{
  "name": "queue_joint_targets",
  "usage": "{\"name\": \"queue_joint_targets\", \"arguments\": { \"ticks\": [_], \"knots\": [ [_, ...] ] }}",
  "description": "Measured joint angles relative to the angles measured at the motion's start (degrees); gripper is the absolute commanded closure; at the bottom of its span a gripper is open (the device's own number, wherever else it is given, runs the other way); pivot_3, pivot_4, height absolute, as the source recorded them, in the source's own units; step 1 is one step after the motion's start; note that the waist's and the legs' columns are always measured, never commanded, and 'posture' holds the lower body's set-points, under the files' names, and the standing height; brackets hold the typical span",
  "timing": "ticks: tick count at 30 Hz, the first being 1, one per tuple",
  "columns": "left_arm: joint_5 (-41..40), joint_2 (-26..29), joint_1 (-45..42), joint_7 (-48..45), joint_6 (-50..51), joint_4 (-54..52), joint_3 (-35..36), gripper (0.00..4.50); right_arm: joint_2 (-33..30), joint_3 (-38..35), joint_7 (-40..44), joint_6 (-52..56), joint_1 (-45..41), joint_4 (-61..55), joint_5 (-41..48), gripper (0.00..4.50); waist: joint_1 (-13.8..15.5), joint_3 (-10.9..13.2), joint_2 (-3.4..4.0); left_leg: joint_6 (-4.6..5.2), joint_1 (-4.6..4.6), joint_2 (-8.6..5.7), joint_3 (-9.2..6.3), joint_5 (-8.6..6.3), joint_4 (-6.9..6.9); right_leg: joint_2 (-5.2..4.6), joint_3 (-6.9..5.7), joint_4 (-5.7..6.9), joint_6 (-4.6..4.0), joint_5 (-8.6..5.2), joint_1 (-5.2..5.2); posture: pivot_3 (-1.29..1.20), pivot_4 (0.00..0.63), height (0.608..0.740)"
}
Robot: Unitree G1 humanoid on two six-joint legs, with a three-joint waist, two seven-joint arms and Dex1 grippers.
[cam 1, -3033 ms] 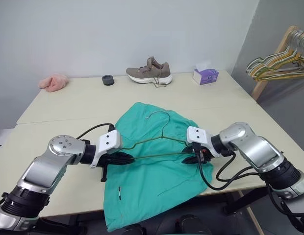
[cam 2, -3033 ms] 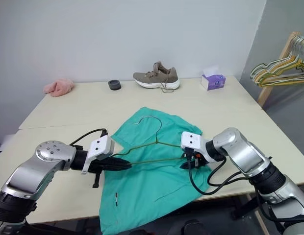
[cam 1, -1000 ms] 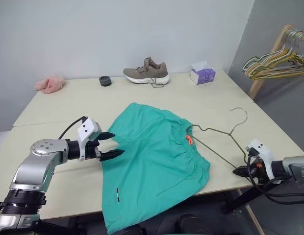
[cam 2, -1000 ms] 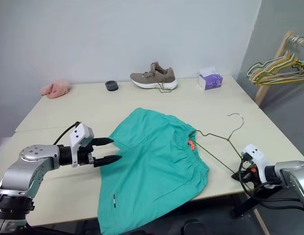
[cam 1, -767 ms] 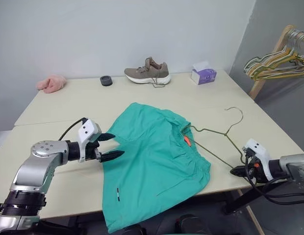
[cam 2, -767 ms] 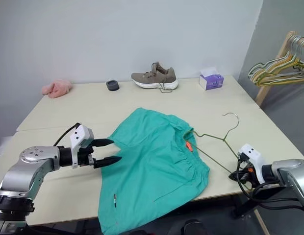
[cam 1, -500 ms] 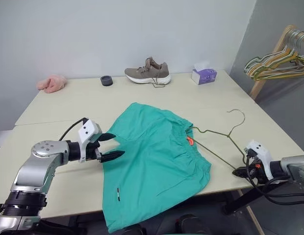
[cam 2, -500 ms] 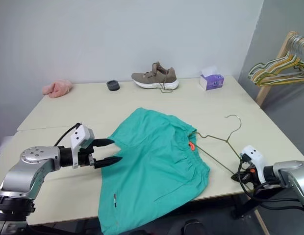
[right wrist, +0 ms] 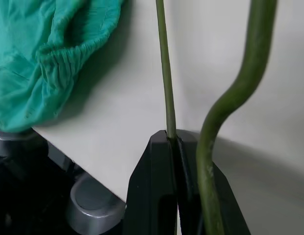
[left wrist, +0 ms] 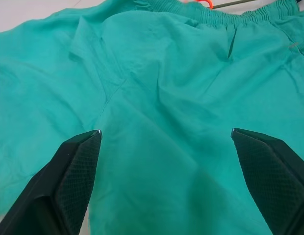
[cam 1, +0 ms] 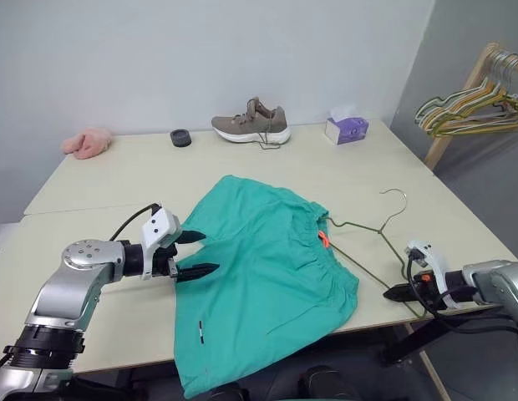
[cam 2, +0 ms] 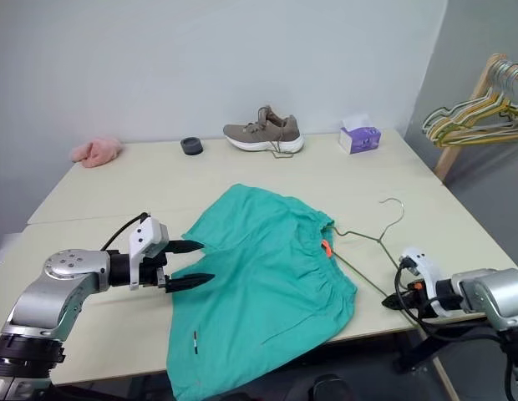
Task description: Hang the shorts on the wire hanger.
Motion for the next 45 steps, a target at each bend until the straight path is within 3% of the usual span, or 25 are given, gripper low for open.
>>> {"name": "queue_joint_targets", "arguments": {
  "ticks": [6,12,17,26,34,45],
  "knots": [
    [0.04,-0.48,0.11,0.24,-0.04,-0.41,-0.09,0.02,5.63,0.86,-1.18,4.77,-6.7,7.44,0.16,4.5,-0.04,-0.01,-0.01,0.0,0.01,0.02,-0.03,0.0,0.0,0.01,-0.01,0.05,0.0,0.01,0.01,-0.14,0.0,0.74],
    [0.01,-0.83,0.72,1.28,-0.01,-1.65,-0.1,0.02,14.09,-4.32,-7.67,8.81,-10.36,10.38,1.03,4.5,0.04,-0.01,0.02,0.0,-0.09,0.02,-0.1,0.0,0.0,0.04,-0.04,0.05,0.0,0.01,-0.07,-0.14,0.0,0.74],
    [-0.12,-1.68,0.15,3.08,0.24,-0.96,0.48,0.02,12.69,-4.54,-7.58,6.3,-10.23,0.75,1.86,4.5,0.55,-0.07,0.11,0.01,-0.83,-0.01,-0.14,0.01,0.15,0.0,-0.08,0.14,0.07,0.07,-0.8,-0.15,0.0,0.74],
    [0.38,-3.54,-10.52,7.41,-2.79,6.04,3.13,0.02,8.32,8.23,-7.6,-9.05,-8.7,-14.64,-4.43,4.5,0.43,-0.1,0.06,0.0,-0.94,-0.04,-0.13,0.01,0.17,-0.03,-0.09,0.23,0.09,0.08,-0.95,-0.15,0.0,0.74],
    [2.47,1.14,-12.81,-0.64,-7.89,7.72,1.09,0.02,3.98,16.11,-6.44,-23.74,-8.75,-16.56,-15.04,4.5,0.37,-0.1,0.07,0.0,-0.92,-0.06,-0.14,0.01,0.15,-0.06,-0.11,0.25,0.08,0.08,-0.96,-0.15,0.0,0.74],
    [3.66,-2.56,-14.34,-3.63,-9.96,6.84,-4.33,0.02,2.34,19.65,-3.95,-35.71,-8.66,-17.42,-25.73,4.5,0.43,-0.1,0.06,0.0,-0.85,-0.08,-0.15,0.02,0.23,-0.06,-0.11,0.58,0.07,0.06,-0.99,-0.17,0.0,0.74]
  ]
}}
